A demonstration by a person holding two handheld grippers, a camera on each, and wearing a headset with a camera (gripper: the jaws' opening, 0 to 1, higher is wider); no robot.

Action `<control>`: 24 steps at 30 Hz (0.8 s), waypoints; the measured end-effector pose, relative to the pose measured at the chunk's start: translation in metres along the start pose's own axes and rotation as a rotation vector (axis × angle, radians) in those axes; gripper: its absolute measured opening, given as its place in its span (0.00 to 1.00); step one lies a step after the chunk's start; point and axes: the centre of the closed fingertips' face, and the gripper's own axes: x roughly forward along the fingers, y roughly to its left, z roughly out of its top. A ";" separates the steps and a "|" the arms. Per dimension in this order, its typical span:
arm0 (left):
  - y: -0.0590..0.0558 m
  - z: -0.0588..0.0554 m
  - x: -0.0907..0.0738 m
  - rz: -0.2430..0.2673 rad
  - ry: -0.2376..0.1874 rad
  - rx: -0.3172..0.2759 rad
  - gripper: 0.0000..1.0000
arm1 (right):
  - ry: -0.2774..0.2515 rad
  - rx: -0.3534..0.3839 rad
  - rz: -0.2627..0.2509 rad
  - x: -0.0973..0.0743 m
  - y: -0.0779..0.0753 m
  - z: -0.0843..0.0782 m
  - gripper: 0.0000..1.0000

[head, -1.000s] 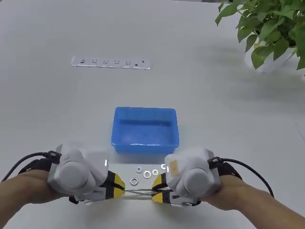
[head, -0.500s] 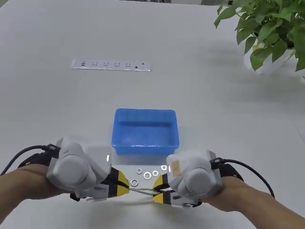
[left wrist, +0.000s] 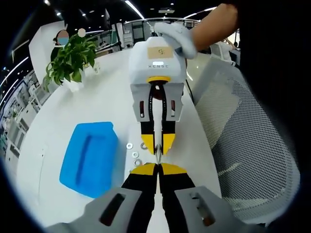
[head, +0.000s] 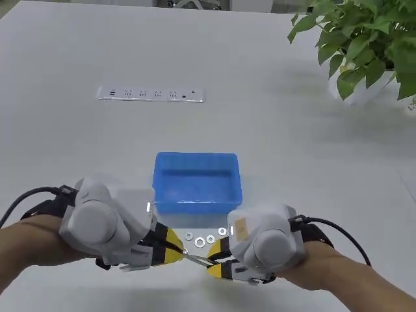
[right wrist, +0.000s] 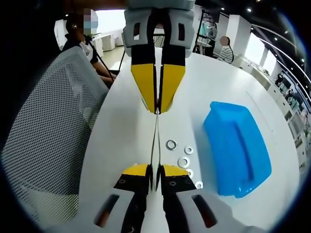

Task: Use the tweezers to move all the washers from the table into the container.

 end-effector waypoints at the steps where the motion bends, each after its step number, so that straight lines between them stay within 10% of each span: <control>1: 0.000 0.002 -0.001 0.001 -0.003 0.001 0.05 | -0.002 -0.001 -0.001 0.000 0.000 0.001 0.10; 24: -0.006 0.034 -0.003 -0.026 -0.050 0.040 0.05 | -0.067 0.010 -0.009 0.002 0.003 0.020 0.10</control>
